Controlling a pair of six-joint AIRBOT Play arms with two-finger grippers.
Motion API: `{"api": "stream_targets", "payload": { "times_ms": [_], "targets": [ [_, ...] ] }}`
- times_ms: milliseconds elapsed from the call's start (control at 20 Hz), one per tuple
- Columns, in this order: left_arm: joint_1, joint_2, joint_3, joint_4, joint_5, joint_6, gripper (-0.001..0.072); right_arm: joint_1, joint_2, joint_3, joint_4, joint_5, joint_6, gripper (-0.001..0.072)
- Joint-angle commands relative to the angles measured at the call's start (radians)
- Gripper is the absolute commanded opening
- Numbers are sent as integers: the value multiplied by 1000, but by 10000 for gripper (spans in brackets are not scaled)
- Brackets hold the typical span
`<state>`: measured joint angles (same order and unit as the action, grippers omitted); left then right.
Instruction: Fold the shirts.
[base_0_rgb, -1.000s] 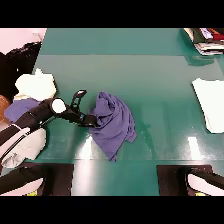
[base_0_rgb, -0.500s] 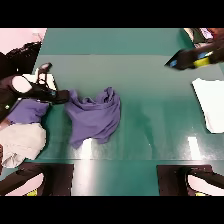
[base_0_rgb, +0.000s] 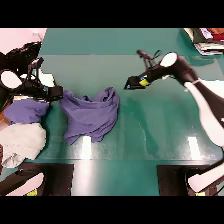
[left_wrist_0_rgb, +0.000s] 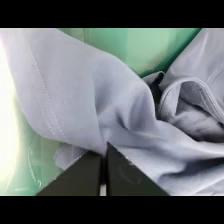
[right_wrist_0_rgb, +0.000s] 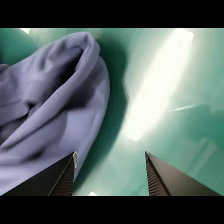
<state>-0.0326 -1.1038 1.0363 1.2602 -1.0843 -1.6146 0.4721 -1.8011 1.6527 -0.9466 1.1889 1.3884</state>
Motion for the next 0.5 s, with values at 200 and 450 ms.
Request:
{"api": "stream_targets", "payload": {
  "times_ms": [200, 450],
  "targets": [
    [2, 1, 2, 0, -5, -1, 23, 83, -294, 248, 88, 105, 11, 441],
    [3, 5, 6, 10, 2, -1, 22, 77, -307, 327, 75, 68, 1, 13]
  ]
}}
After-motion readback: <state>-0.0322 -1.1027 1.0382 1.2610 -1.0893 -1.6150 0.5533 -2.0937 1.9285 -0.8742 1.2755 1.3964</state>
